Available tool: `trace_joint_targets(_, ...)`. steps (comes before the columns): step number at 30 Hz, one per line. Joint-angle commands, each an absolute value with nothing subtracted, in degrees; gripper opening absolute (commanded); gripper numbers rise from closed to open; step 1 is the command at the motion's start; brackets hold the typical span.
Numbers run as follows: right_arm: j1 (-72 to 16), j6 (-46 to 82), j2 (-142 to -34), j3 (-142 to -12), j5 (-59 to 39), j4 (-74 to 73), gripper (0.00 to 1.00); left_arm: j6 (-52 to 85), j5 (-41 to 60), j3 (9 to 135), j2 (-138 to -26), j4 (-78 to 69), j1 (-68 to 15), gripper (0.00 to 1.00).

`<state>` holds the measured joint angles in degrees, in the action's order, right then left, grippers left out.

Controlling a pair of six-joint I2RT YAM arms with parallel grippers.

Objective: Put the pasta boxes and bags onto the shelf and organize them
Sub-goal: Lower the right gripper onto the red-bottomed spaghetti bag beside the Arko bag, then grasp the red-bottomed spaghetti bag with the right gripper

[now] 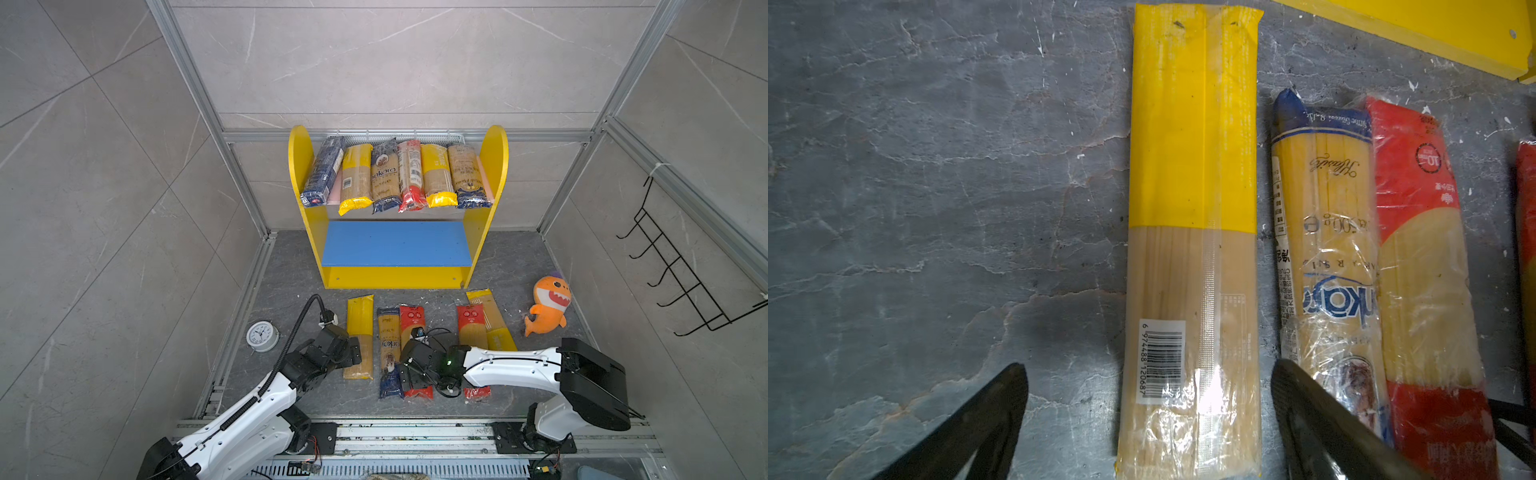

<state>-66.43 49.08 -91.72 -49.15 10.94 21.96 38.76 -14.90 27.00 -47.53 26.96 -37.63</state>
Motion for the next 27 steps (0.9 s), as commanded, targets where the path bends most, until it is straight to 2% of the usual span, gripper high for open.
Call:
trace_joint_targets(1, -66.8, 51.1, -93.7, -50.6, 12.3, 22.3, 1.0, 37.5, -16.7, 27.0, -45.7, 27.4, -37.8, 0.99)
trace_joint_targets(13, -65.5, 50.8, -93.1, -50.5, 19.5, 31.3, 1.0, 37.6, -17.1, 27.3, -43.0, 29.3, -37.7, 1.0)
trace_joint_targets(27, -67.8, 53.4, -92.3, -40.6, 18.7, 17.3, 1.0, 39.2, -17.2, 27.7, -39.9, 32.7, -37.8, 1.0)
